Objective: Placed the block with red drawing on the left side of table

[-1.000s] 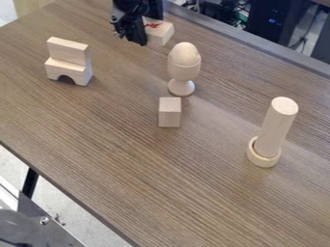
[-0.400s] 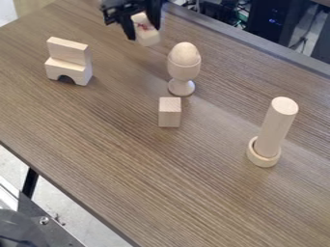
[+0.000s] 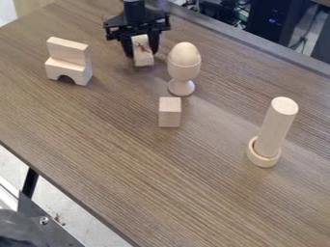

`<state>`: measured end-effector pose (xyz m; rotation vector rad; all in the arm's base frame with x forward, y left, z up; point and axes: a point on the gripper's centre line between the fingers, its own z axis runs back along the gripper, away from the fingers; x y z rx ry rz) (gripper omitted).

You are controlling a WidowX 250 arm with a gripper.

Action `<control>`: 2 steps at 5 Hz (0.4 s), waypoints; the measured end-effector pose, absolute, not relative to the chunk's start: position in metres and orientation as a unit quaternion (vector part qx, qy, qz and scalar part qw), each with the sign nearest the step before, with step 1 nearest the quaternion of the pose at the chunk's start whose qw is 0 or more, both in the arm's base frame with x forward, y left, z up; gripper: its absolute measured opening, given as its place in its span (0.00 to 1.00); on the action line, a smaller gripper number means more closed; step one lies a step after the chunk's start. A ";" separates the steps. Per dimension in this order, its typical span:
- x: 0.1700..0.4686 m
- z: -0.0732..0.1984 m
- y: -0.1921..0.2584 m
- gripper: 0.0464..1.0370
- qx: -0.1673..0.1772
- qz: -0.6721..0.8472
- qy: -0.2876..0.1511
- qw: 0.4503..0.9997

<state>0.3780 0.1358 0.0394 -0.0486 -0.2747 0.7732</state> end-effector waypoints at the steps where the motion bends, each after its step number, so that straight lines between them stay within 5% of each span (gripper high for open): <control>1: 0.380 0.027 0.138 0.52 0.006 0.340 -0.122 0.933; 2: 0.383 0.024 0.135 0.56 -0.001 0.346 -0.132 0.929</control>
